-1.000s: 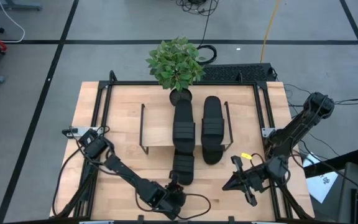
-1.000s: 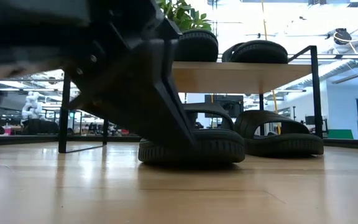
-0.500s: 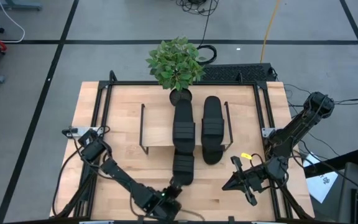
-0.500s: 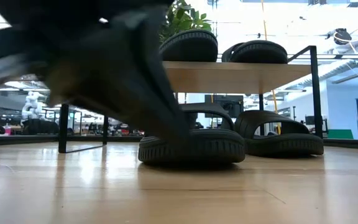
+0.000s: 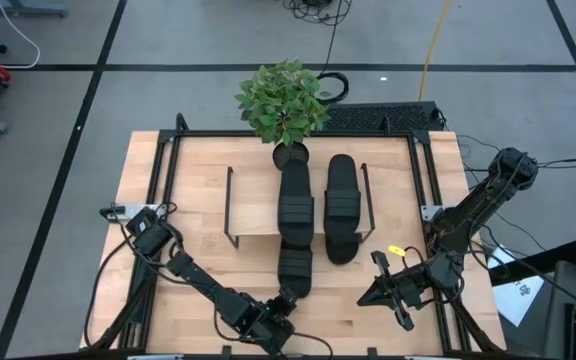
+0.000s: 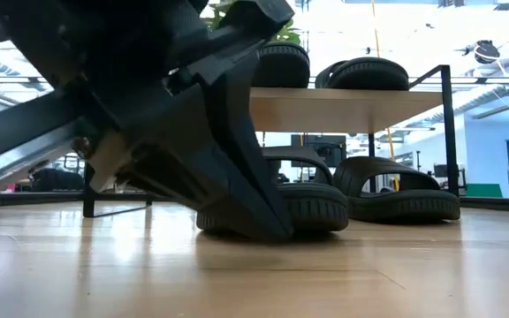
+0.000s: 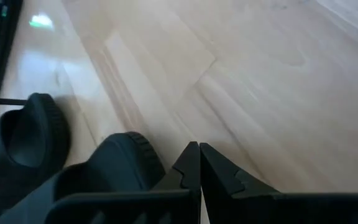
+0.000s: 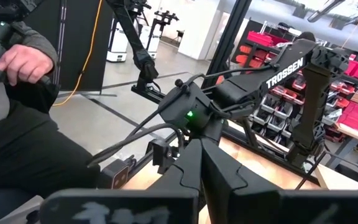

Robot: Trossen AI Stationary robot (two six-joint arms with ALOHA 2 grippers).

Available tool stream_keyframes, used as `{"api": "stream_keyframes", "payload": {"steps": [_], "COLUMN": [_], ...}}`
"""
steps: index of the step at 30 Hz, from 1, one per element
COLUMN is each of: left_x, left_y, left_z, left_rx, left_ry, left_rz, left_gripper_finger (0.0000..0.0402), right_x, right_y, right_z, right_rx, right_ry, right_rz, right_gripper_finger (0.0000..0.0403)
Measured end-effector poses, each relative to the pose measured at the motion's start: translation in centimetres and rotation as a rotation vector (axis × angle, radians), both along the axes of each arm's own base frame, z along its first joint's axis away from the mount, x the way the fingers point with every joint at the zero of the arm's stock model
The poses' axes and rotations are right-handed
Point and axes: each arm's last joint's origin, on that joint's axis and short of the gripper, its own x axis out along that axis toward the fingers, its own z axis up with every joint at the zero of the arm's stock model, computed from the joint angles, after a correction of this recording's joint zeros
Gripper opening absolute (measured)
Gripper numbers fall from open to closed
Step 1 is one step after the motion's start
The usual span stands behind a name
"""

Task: Pick and place slides into the shelf
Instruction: Put the black slide under the shelf

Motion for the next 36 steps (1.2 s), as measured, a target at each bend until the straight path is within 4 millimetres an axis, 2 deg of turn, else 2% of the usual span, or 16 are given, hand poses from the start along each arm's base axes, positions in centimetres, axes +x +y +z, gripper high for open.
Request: {"api": "stream_keyframes", "payload": {"steps": [15,29,36], "left_x": [1.9,2.4,3.1], "left_y": [3.1,5.4,7.1], "left_z": [-0.1,-0.4,-0.4], "left_rx": [-0.005,0.073,0.105], "left_ry": [0.022,0.076,0.087], "left_rz": [0.071,0.134,0.171], "left_gripper_finger": [0.0000,0.0000,0.0000], "right_x": [0.0,0.0,0.0], "right_y": [0.0,0.0,0.0], "right_z": [-0.1,-0.5,-0.5], "right_rx": [-0.003,-0.014,0.006], "right_ry": [0.010,0.049,0.051], "right_rz": [0.000,-0.002,-0.003], "right_gripper_finger": [0.0000,0.0000,0.0000]}}
